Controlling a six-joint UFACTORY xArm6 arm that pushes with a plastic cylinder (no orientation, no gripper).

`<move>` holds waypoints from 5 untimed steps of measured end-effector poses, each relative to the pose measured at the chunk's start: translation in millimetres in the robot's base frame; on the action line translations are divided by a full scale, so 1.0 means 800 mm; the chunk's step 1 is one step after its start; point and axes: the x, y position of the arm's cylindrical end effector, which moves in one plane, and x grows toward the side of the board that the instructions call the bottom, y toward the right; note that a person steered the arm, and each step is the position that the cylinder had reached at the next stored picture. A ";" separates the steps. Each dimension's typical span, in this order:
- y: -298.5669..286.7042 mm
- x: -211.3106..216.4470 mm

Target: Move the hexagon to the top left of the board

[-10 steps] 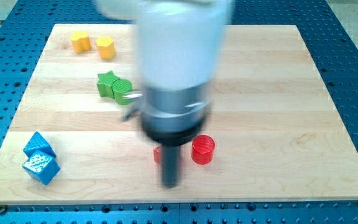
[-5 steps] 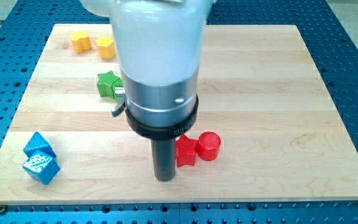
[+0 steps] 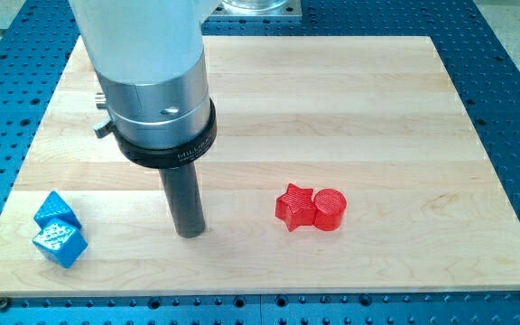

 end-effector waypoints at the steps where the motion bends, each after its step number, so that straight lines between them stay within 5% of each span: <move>1: -0.033 -0.029; 3: -0.280 -0.092; 5: -0.228 -0.244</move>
